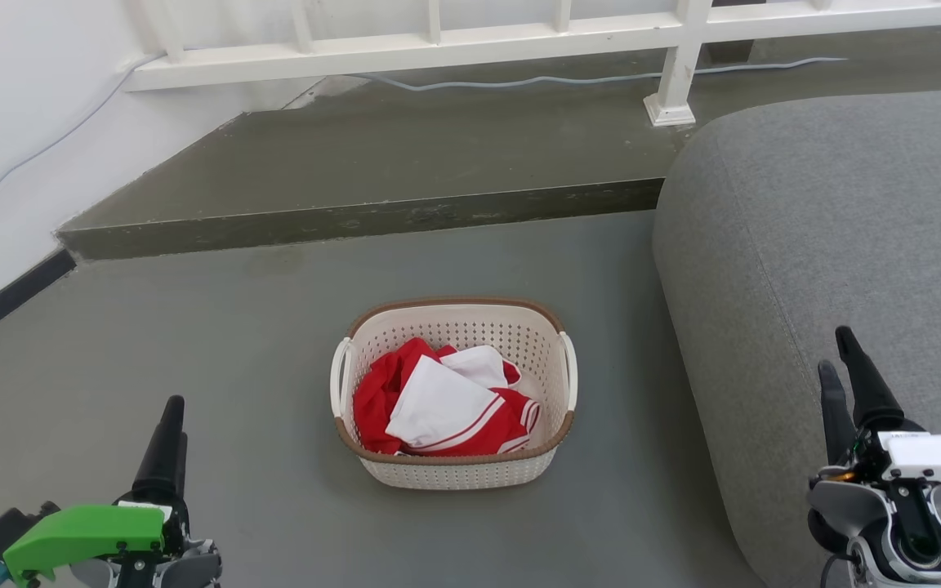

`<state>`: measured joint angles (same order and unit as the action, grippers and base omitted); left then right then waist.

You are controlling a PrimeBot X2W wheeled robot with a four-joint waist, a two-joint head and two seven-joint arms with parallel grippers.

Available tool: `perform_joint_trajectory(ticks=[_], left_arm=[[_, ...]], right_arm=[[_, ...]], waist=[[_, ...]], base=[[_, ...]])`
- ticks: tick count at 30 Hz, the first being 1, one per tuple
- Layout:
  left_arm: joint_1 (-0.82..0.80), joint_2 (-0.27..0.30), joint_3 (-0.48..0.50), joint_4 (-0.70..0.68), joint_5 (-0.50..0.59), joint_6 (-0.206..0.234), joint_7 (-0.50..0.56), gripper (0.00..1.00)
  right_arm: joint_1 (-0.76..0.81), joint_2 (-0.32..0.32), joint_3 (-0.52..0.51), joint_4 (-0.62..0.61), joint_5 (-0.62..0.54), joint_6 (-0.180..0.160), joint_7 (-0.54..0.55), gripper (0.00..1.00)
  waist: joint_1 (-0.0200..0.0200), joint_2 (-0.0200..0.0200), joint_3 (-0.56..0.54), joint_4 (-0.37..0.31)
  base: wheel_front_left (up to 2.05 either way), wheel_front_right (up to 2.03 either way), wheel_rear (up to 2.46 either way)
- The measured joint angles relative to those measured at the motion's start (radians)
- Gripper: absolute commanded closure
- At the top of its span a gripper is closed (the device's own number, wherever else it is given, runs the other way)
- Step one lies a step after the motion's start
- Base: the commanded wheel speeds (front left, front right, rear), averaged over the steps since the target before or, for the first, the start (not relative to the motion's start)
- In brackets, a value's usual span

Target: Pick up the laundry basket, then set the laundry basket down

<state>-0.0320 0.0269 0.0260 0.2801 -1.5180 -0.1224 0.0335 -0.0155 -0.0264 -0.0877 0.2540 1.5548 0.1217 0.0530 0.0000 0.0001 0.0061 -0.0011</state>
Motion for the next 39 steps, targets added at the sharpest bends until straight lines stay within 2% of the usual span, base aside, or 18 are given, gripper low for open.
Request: perform_joint_trajectory(ticks=[14, 20, 36, 39], left_arm=[[-0.013, 0.036, -0.038, -0.025, 0.209, 0.0, -0.046, 0.0], [-0.032, 0.042, -0.046, -0.041, 0.31, 0.001, -0.063, 0.0], [-0.036, 0.054, -0.103, -0.074, 0.583, 0.044, -0.116, 0.0], [-0.038, 0.054, -0.118, -0.08, 0.659, 0.058, -0.132, 0.0]], right_arm=[[-0.017, -0.037, 0.076, -0.049, -0.117, 0.0, -0.054, 0.0], [-0.017, -0.072, 0.11, -0.055, -0.204, 0.0, -0.079, 0.0], [-0.039, -0.126, 0.198, -0.052, -0.452, 0.0, -0.133, 0.0], [-0.045, -0.136, 0.223, -0.048, -0.527, -0.012, -0.151, 0.0]], waist=[[0.0, 0.0, 0.002, 0.0], [0.0, 0.0, 0.003, 0.0], [0.0, 0.0, 0.009, -0.001], [0.0, 0.0, 0.011, -0.001]], base=[[0.0, 0.0, 0.0], [0.0, 0.0, 0.0], [0.0, 0.0, 0.0], [0.0, 0.0, 0.0]])
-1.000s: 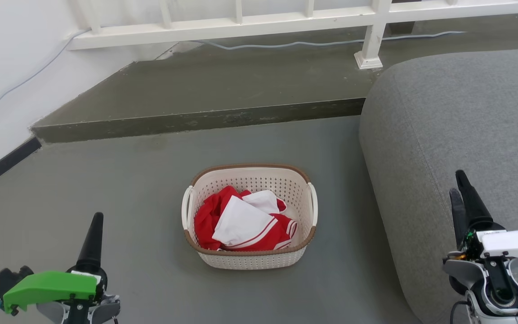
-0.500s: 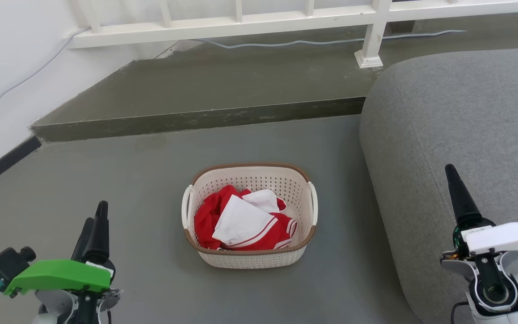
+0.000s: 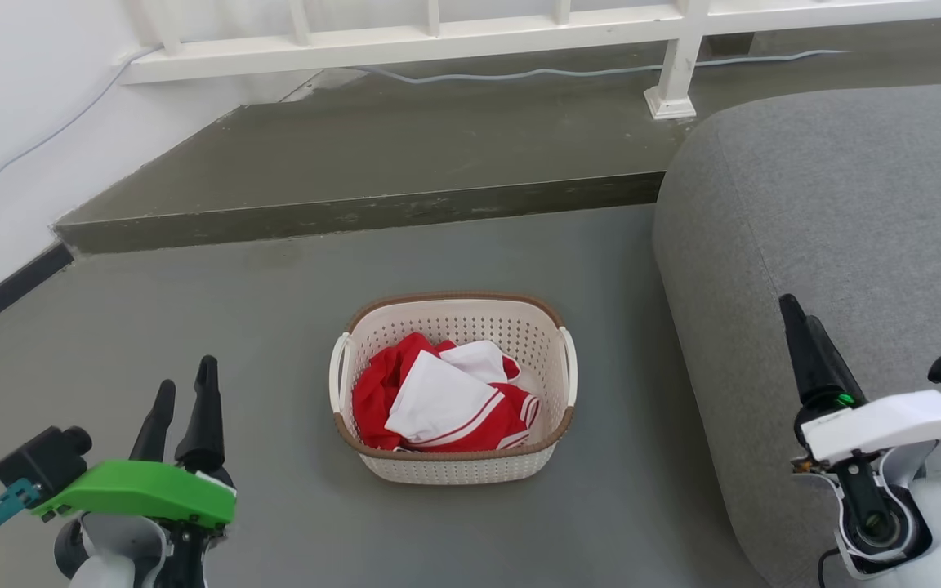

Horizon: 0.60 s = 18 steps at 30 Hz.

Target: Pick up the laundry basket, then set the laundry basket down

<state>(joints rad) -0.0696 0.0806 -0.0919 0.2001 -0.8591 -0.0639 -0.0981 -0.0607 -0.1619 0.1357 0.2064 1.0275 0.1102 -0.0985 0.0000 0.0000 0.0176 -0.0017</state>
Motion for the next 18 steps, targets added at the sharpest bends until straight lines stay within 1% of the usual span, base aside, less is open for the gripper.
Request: perform_joint_trajectory(ticks=[5, 10, 13, 17, 18], left_arm=[[-0.006, 0.0, -0.012, -0.007, 0.069, 0.011, -0.013, 0.0], [-0.009, -0.002, -0.025, -0.005, 0.125, 0.017, -0.031, 0.0], [-0.01, -0.004, -0.033, -0.005, 0.156, 0.022, -0.04, 0.0], [-0.015, -0.004, -0.039, -0.005, 0.207, 0.025, -0.053, 0.0], [-0.016, -0.004, -0.04, -0.005, 0.217, 0.027, -0.057, 0.0]], right_arm=[[-0.017, -0.006, 0.019, 0.003, -0.071, -0.022, -0.016, 0.0], [-0.023, -0.01, 0.04, 0.007, -0.135, -0.035, -0.034, 0.0], [-0.033, -0.017, 0.052, 0.011, -0.181, -0.05, -0.042, 0.0], [-0.046, -0.027, 0.071, 0.011, -0.242, -0.052, -0.052, 0.0], [-0.049, -0.027, 0.076, 0.011, -0.253, -0.059, -0.057, 0.0]], waist=[[0.0, 0.0, 0.002, 0.0], [0.0, 0.0, 0.003, 0.0], [0.0, 0.0, 0.004, 0.0], [0.0, 0.0, 0.005, 0.001], [0.0, 0.0, 0.005, 0.001]], base=[[0.0, 0.0, 0.0], [0.0, 0.0, 0.0], [0.0, 0.0, 0.0], [0.0, 0.0, 0.0], [0.0, 0.0, 0.0]])
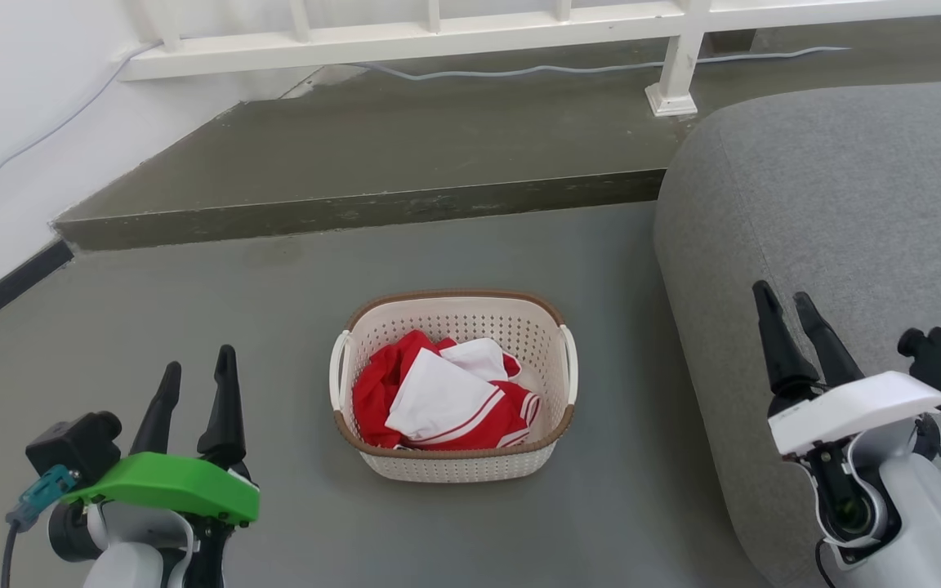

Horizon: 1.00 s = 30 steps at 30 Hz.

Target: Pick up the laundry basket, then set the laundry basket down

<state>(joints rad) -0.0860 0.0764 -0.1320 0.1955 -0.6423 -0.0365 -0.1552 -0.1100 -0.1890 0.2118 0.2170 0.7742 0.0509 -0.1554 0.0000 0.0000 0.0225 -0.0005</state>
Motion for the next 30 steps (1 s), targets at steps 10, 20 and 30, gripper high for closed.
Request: perform_joint_trajectory(ticks=[10, 20, 30], left_arm=[[-0.011, -0.001, -0.007, 0.0, 0.113, 0.002, -0.032, 0.0], [-0.019, -0.004, -0.019, -0.003, 0.205, 0.007, -0.059, 0.0], [-0.038, -0.006, -0.032, -0.01, 0.319, 0.007, -0.094, 0.0]], right_arm=[[-0.013, 0.0, 0.03, -0.001, -0.114, -0.01, -0.031, 0.0], [-0.026, -0.002, 0.052, -0.003, -0.215, -0.027, -0.057, 0.0], [-0.038, -0.008, 0.077, -0.004, -0.322, -0.028, -0.092, 0.0]], waist=[[0.0, 0.0, 0.001, 0.001], [0.0, 0.0, 0.002, 0.001], [0.0, 0.0, 0.001, 0.002]], base=[[0.0, 0.0, 0.0], [0.0, 0.0, 0.0], [0.0, 0.0, 0.0]])
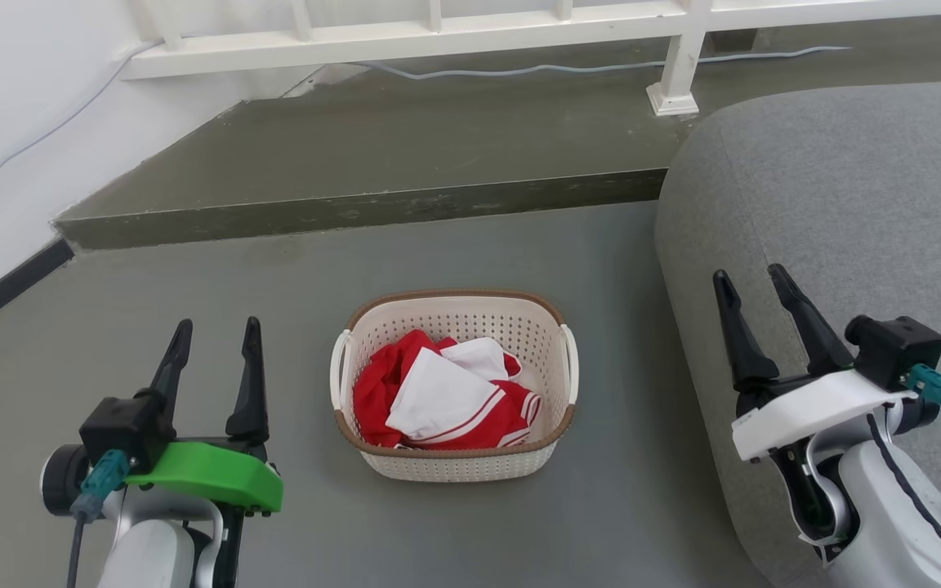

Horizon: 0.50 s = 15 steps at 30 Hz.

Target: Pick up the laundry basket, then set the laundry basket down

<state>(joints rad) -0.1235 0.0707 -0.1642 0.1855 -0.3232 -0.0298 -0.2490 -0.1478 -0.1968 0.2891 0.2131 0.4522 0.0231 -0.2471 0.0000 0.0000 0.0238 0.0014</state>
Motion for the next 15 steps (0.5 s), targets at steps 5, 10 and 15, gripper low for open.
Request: perform_joint_trajectory(ticks=[5, 10, 15], left_arm=[[-0.002, -0.002, 0.0, 0.001, 0.019, 0.0, 0.0, 0.0], [-0.002, -0.007, 0.001, 0.002, 0.019, 0.0, 0.0, 0.0], [-0.002, -0.012, 0.005, 0.008, 0.019, 0.0, 0.0, 0.0]], right_arm=[[-0.007, 0.0, 0.002, 0.002, -0.018, 0.0, 0.0, 0.0], [-0.007, 0.002, 0.0, 0.007, -0.021, 0.0, 0.0, 0.0], [-0.007, 0.008, -0.004, 0.016, -0.022, 0.0, -0.001, 0.0]], waist=[[0.0, 0.0, -0.001, 0.0], [0.0, 0.0, -0.002, 0.0], [0.0, 0.0, -0.004, -0.001]], base=[[0.0, 0.0, 0.0], [0.0, 0.0, 0.0], [0.0, 0.0, 0.0]])
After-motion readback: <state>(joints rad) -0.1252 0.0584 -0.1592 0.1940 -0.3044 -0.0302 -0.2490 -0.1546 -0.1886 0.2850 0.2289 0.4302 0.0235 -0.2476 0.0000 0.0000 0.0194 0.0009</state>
